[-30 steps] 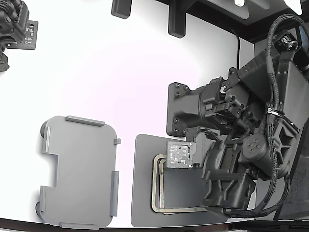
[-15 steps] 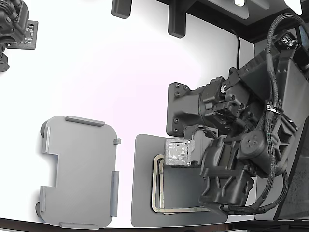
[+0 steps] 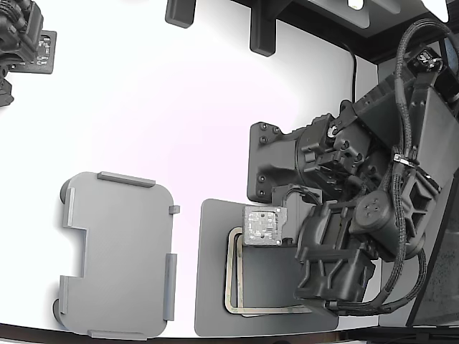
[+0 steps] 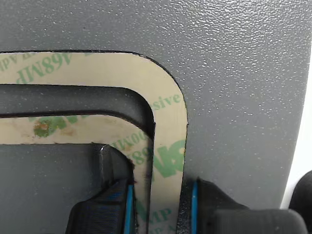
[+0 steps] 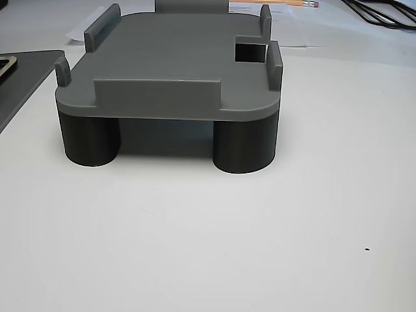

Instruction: Move top rectangular frame to the holder.

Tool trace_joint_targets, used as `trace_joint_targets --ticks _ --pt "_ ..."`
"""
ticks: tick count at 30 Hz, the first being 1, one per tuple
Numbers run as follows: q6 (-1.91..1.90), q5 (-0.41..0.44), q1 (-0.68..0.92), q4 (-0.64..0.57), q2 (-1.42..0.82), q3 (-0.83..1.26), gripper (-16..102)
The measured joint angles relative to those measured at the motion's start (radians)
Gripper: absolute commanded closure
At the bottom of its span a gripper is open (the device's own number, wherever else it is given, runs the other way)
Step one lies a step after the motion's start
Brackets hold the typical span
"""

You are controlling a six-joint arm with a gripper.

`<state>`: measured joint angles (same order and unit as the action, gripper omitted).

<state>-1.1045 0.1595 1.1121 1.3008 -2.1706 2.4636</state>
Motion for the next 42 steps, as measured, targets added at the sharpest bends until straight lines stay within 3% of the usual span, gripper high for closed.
trace_joint_targets --ticks 19,31,36,42 --pt "-0.006 -0.003 -0.009 0.026 -0.031 0.000 52" --pt "0.005 -0.005 -0.029 0.017 -0.037 0.014 67" --pt "0.011 -0.012 -0.038 0.017 -0.041 0.015 96" --pt "0.000 -0.031 -0.040 0.055 -0.041 -0.026 96"
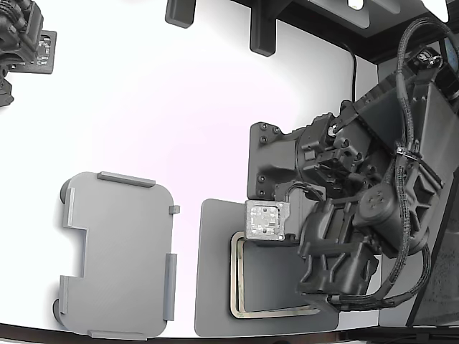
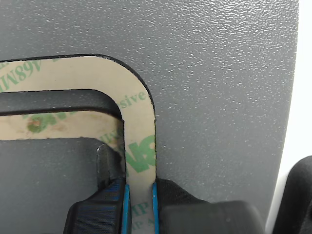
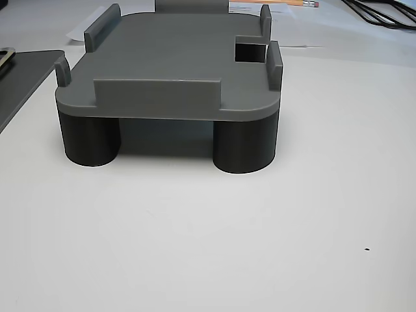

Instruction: Move top rectangular frame to the holder.

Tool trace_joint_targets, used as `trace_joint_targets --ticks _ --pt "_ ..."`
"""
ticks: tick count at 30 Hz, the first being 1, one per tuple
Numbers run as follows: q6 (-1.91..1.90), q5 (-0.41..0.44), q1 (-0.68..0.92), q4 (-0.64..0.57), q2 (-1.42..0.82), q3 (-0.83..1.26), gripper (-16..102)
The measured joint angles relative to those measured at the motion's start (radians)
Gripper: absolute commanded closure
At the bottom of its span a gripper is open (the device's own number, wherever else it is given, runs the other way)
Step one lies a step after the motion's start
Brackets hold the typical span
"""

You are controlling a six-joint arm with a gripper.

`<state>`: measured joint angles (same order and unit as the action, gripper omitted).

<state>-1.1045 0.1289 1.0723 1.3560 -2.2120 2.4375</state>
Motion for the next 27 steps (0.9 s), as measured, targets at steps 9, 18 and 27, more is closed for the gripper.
trace_joint_targets --ticks 9,18,27 --pt "-0.140 -0.006 -0.044 0.132 -0.026 -0.207 96" --pt "-0.548 0.017 -0.115 0.118 0.081 -0.431 96" --pt "-0.931 0.084 -0.299 0.236 0.350 -0.716 96"
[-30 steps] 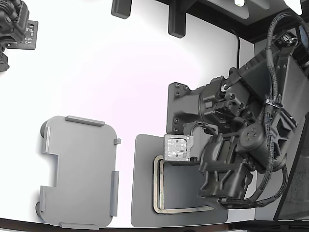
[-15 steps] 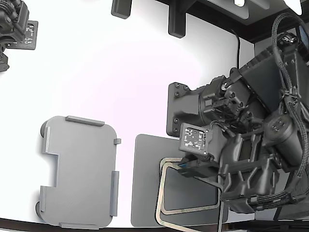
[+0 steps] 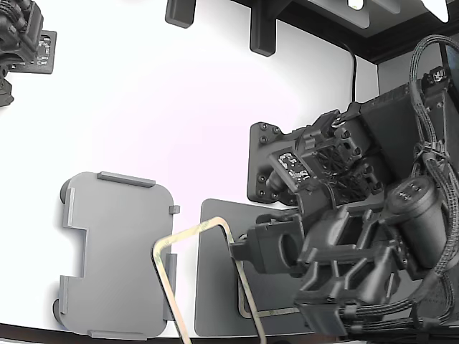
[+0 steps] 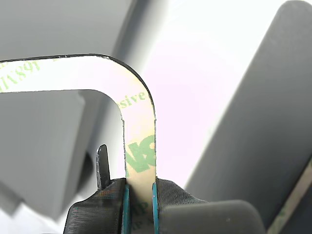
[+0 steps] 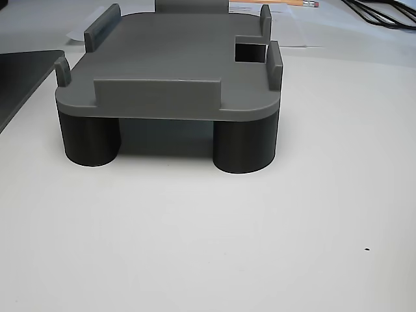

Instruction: Move top rectangular frame to the holder.

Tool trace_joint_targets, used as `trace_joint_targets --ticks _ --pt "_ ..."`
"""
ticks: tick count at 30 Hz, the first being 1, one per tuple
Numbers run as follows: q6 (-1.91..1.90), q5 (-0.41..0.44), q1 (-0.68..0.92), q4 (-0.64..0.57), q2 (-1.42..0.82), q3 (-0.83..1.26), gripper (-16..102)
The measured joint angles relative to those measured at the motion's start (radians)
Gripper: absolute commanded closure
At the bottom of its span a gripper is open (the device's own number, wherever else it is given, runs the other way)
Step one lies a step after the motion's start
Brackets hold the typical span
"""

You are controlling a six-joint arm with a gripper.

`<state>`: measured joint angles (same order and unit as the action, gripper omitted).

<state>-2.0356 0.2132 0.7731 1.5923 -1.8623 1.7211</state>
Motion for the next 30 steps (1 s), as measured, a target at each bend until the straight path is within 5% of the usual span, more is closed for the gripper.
trace_joint_targets --ticks 12,30 --pt "-0.167 -0.002 -0.196 0.054 0.476 -0.431 96" --pt "-0.129 -0.005 -0.199 0.054 0.520 -0.449 97"
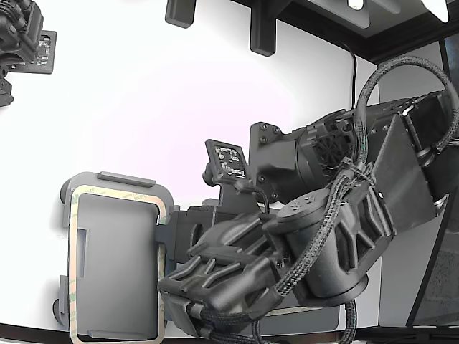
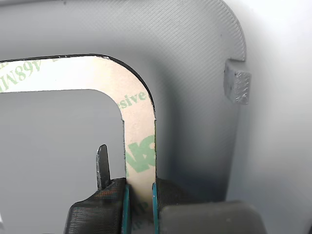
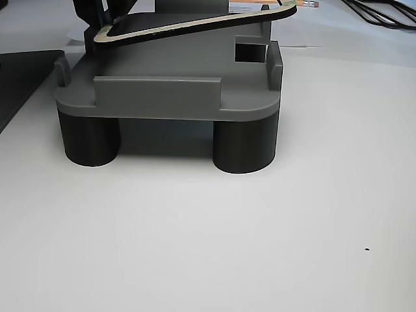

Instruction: Move top rectangular frame to the holder.

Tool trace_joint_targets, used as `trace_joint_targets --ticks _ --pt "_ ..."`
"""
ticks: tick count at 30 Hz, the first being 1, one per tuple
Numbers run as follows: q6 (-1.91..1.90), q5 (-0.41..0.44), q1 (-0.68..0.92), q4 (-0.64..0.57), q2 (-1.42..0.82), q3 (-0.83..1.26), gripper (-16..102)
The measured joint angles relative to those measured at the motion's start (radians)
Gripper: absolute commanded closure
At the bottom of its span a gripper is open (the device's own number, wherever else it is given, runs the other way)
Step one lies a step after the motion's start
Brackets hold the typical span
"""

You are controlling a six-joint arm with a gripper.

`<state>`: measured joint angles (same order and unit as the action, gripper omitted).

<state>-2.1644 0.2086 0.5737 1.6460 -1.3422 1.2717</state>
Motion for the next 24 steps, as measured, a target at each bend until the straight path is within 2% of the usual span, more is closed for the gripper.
trace_joint_targets --ticks 24 --pt "-0.040 0.000 -0.011 0.000 -0.031 0.074 97"
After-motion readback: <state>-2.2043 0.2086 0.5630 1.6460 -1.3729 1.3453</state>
